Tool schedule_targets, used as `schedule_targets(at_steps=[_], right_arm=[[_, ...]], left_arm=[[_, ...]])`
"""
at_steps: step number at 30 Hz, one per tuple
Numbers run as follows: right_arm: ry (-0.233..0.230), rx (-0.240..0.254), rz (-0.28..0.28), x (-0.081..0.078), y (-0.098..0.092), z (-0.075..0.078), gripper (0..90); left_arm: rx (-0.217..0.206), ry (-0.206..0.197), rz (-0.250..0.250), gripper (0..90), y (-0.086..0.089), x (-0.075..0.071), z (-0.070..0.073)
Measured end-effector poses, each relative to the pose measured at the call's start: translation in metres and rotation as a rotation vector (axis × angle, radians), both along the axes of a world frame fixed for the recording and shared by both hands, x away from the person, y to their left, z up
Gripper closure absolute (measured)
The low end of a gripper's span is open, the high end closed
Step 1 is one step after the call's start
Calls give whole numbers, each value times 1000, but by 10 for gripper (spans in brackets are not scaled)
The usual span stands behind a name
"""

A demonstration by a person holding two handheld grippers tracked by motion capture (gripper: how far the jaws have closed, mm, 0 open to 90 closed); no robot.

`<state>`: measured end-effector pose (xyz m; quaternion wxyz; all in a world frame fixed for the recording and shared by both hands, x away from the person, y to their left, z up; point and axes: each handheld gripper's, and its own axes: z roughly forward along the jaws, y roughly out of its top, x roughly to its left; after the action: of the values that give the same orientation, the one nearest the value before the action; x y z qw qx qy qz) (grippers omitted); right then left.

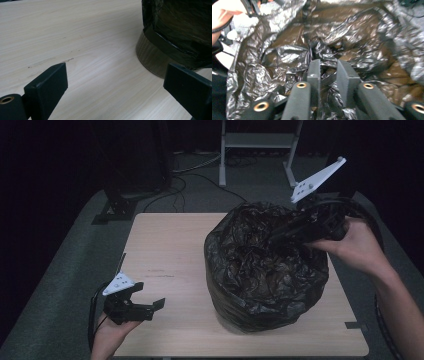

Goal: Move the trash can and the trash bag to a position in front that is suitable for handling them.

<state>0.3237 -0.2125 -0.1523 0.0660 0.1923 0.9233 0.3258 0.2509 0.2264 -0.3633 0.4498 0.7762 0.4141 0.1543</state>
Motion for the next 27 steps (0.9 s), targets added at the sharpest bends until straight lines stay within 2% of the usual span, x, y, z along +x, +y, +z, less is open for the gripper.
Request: schedule_targets(at_steps=[5,17,27], right_arm=[[33,-33,14,6,6,-18,777],[79,-68,27,14,11,-46,805],[92,-78,36,14,13,-53,802]], left_arm=[[7,-4,-7,44,0,1,6],[2,9,-54,44,-7,5,11],[3,19,-65,44,-8,7,10]])
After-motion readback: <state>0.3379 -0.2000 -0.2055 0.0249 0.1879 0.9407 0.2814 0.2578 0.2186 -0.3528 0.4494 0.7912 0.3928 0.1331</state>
